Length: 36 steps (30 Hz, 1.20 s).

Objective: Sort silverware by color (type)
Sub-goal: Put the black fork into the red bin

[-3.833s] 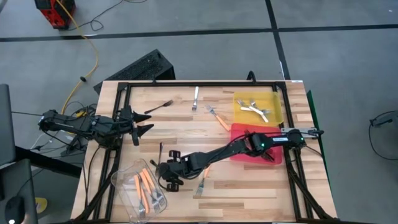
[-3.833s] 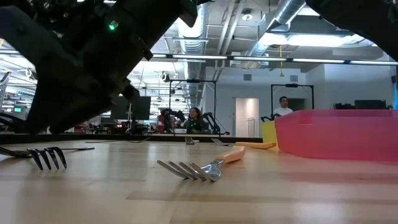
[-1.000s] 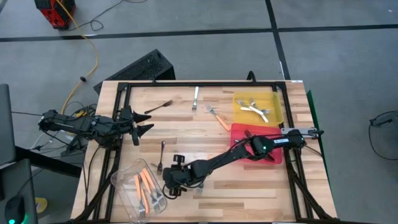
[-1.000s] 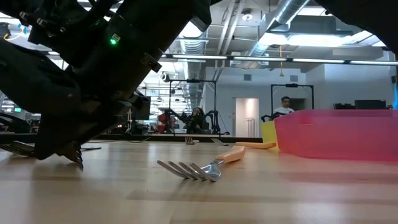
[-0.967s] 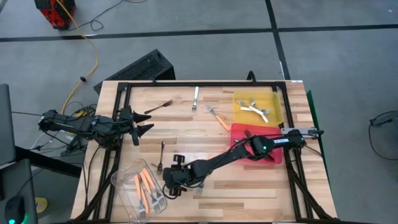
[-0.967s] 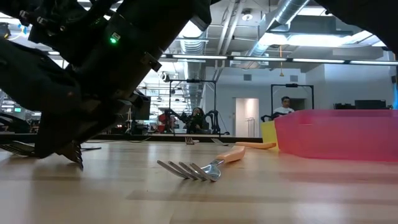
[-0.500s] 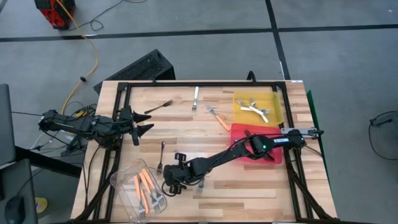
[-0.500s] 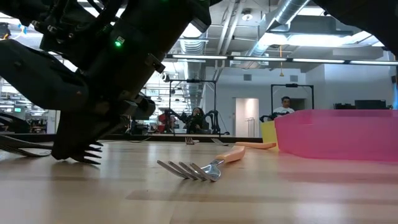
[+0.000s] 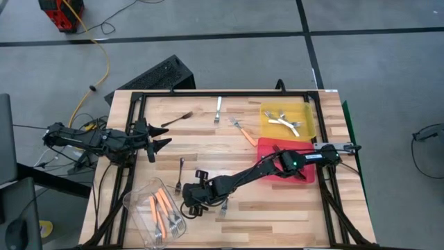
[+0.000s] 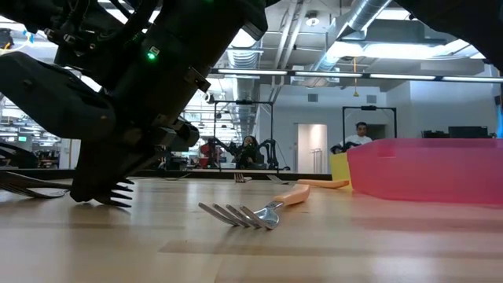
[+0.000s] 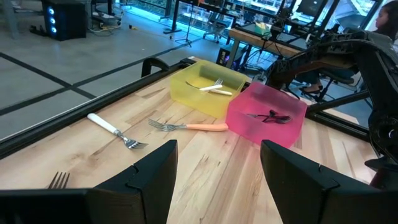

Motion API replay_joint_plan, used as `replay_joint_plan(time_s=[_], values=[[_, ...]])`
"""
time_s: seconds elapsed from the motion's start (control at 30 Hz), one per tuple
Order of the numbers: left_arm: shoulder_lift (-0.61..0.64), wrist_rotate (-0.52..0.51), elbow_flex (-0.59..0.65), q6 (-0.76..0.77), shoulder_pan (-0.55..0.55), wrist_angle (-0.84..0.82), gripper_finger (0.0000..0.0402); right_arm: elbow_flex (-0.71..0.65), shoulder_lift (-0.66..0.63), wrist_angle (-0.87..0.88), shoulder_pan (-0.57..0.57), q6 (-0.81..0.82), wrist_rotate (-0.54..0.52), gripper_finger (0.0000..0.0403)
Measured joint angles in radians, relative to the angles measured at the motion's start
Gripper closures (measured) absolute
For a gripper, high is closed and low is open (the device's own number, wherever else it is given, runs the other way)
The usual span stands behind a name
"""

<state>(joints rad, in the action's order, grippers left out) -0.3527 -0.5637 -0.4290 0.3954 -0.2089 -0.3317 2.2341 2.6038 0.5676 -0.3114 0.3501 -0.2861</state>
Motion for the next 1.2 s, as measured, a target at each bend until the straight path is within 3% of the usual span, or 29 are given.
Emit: replay_joint_plan(time_s=[0.37,0.8,1.2], values=[[0.000,0.000,0.000,0.000,0.000,0.000,0.0187,-0.002,-0.030,0.019,0.010,-0.044,0.017,0.0377],[0.000,-0.001,0.000,0.001,0.000,0.000,0.0187,0.000,-0.142,0.061,0.051,-0.126,-0.043,0.0377],[0.000,-0.001,0.000,0.001,0.000,0.001,0.0187,0.001,-0.301,0.254,0.088,-0.217,-0.147,0.0377]])
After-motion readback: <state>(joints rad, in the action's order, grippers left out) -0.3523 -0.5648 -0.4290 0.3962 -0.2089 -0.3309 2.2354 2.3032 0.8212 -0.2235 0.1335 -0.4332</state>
